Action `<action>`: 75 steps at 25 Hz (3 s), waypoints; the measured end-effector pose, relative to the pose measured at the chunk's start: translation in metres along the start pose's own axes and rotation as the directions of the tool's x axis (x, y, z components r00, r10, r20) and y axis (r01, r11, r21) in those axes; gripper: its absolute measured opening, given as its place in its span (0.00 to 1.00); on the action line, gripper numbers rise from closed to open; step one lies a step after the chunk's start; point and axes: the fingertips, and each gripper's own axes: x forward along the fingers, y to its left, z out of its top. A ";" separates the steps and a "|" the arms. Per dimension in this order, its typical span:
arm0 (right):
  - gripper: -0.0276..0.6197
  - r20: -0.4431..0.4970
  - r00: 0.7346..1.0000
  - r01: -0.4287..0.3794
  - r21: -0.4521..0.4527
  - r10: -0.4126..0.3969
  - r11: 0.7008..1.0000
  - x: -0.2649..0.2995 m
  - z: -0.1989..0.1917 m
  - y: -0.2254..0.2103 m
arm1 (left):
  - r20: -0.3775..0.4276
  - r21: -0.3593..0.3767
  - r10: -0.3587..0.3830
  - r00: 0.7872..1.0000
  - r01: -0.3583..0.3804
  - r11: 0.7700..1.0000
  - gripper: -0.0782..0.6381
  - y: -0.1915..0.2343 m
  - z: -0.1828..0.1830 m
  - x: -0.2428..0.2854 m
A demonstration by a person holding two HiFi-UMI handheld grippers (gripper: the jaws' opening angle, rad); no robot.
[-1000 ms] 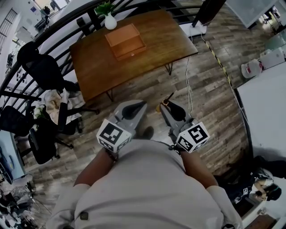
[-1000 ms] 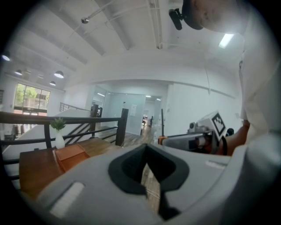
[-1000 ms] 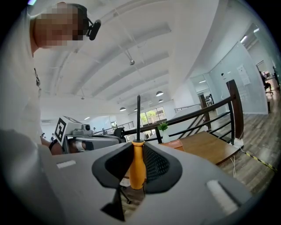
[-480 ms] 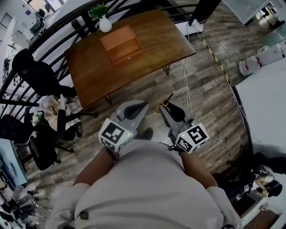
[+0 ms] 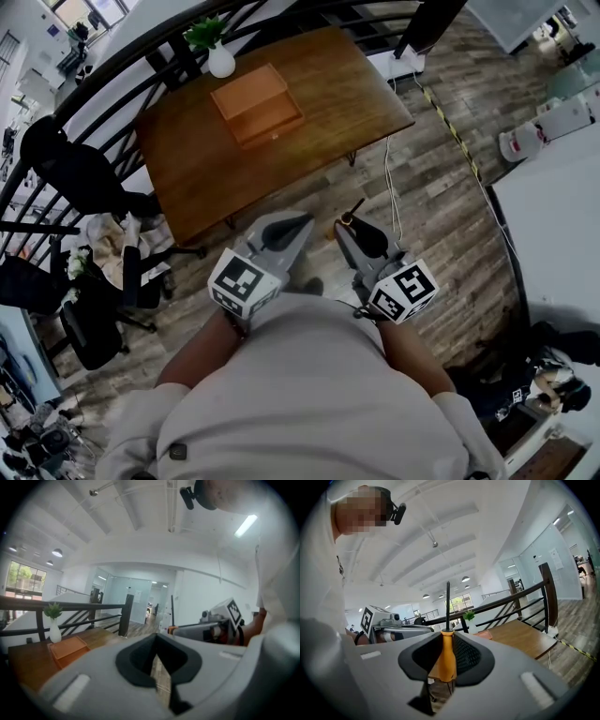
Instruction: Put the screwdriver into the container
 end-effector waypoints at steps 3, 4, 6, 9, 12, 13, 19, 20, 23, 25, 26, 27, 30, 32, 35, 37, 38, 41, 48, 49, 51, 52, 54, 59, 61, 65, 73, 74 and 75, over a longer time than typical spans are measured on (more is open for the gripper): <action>0.17 0.013 1.000 0.003 0.005 -0.003 1.000 0.026 0.011 -0.006 | 0.007 0.015 0.000 1.000 0.000 1.000 0.12 0.029 0.010 0.000; 0.17 0.019 1.000 0.005 0.001 -0.005 1.000 0.036 0.016 -0.007 | 0.007 0.022 -0.002 1.000 0.001 1.000 0.12 0.039 0.013 -0.001; 0.17 0.027 1.000 0.005 -0.007 -0.004 1.000 0.057 0.025 -0.006 | 0.004 0.032 -0.005 1.000 0.005 0.999 0.12 0.060 0.020 -0.006; 0.17 0.036 0.999 -0.004 -0.019 0.005 1.000 0.091 0.041 0.000 | 0.014 0.047 -0.003 1.000 0.002 0.999 0.12 0.092 0.037 -0.016; 0.17 0.043 0.999 -0.011 -0.031 0.012 0.999 0.123 0.054 0.005 | 0.013 0.057 -0.002 1.000 0.002 0.998 0.12 0.122 0.048 -0.026; 0.17 0.045 0.999 -0.012 -0.034 0.014 0.999 0.133 0.058 0.006 | 0.010 0.058 -0.003 1.000 0.002 0.998 0.12 0.131 0.050 -0.029; 0.17 0.056 0.998 -0.025 -0.047 0.027 0.999 0.177 0.067 0.022 | 0.018 0.072 0.005 1.000 -0.006 0.997 0.12 0.172 0.059 -0.051; 0.17 0.057 0.998 -0.026 -0.050 0.029 0.998 0.183 0.066 0.024 | 0.019 0.072 0.007 1.000 -0.008 0.997 0.12 0.177 0.059 -0.054; 0.17 0.050 0.998 -0.043 -0.054 0.046 0.998 0.199 0.065 0.030 | 0.027 0.067 0.012 1.000 -0.014 0.998 0.12 0.188 0.063 -0.061; 0.17 0.042 0.997 -0.059 -0.056 0.061 0.997 0.207 0.066 0.032 | 0.028 0.059 0.018 0.999 -0.020 0.998 0.12 0.194 0.063 -0.064; 0.17 0.039 0.997 -0.066 -0.057 0.068 0.996 0.211 0.066 0.032 | 0.026 0.051 0.024 0.999 -0.025 0.998 0.12 0.198 0.062 -0.065; 0.17 0.038 0.996 -0.074 -0.058 0.076 0.996 0.215 0.067 0.032 | 0.023 0.044 0.032 0.999 -0.033 0.998 0.12 0.202 0.061 -0.066; 0.17 0.029 0.994 -0.102 -0.061 0.104 0.993 0.225 0.069 0.032 | 0.026 0.034 0.062 0.998 -0.063 0.997 0.12 0.212 0.062 -0.068; 0.17 0.020 0.992 -0.126 -0.065 0.127 0.990 0.232 0.071 0.030 | 0.032 0.029 0.082 0.996 -0.083 0.996 0.12 0.218 0.064 -0.068; 0.17 -0.001 0.987 -0.158 -0.064 0.158 0.985 0.243 0.073 0.023 | 0.041 0.016 0.116 0.992 -0.117 0.993 0.12 0.230 0.067 -0.065; 0.17 -0.010 0.985 -0.175 -0.064 0.175 0.982 0.249 0.076 0.015 | 0.040 0.007 0.134 0.990 -0.134 0.991 0.12 0.238 0.069 -0.058; 0.17 -0.013 0.983 -0.183 -0.065 0.183 0.981 0.252 0.077 0.010 | 0.036 0.005 0.141 0.989 -0.142 0.990 0.12 0.241 0.068 -0.053; 0.17 -0.027 0.979 -0.204 -0.060 0.203 0.977 0.256 0.081 -0.006 | 0.034 -0.006 0.159 0.987 -0.159 0.987 0.12 0.248 0.070 -0.037; 0.17 -0.047 0.968 -0.249 -0.055 0.246 0.967 0.265 0.099 -0.060 | 0.037 -0.022 0.209 0.977 -0.208 0.978 0.12 0.269 0.083 0.012; 0.17 -0.049 0.965 -0.260 -0.057 0.257 0.964 0.266 0.104 -0.069 | 0.036 -0.023 0.218 0.975 -0.217 0.976 0.12 0.271 0.086 0.021; 0.17 -0.052 0.958 -0.285 -0.063 0.282 0.957 0.268 0.113 -0.087 | 0.041 -0.024 0.240 0.970 -0.239 0.971 0.12 0.277 0.093 0.039; 0.17 -0.055 0.954 -0.297 -0.067 0.293 0.953 0.269 0.117 -0.095 | 0.045 -0.025 0.252 0.967 -0.251 0.968 0.12 0.279 0.096 0.047; 0.17 -0.062 0.947 -0.320 -0.074 0.316 0.945 0.272 0.123 -0.109 | 0.057 -0.026 0.279 0.959 -0.278 0.960 0.12 0.286 0.100 0.059; 0.17 -0.084 0.922 -0.384 -0.087 0.377 0.919 0.277 0.139 -0.140 | 0.066 -0.045 0.354 0.933 -0.352 0.935 0.12 0.298 0.107 0.084; 0.17 -0.095 0.908 -0.416 -0.092 0.408 0.905 0.277 0.141 -0.150 | 0.069 -0.055 0.386 0.920 -0.383 0.922 0.12 0.298 0.110 0.093; 0.17 -0.122 0.880 -0.470 -0.084 0.459 0.879 0.277 0.141 -0.169 | 0.070 -0.074 0.452 0.889 -0.448 0.891 0.12 0.302 0.108 0.105; 0.17 -0.148 0.854 -0.511 -0.055 0.499 0.858 0.292 0.130 -0.181 | 0.052 -0.109 0.508 0.860 -0.501 0.859 0.12 0.314 0.096 0.108; 0.17 -0.150 0.852 -0.514 -0.055 0.501 0.856 0.295 0.129 -0.181 | 0.051 -0.111 0.508 0.860 -0.501 0.858 0.12 0.316 0.096 0.108; 0.17 -0.152 0.851 -0.515 -0.056 0.503 0.855 0.297 0.129 -0.180 | 0.051 -0.113 0.509 0.859 -0.501 0.858 0.12 0.318 0.095 0.108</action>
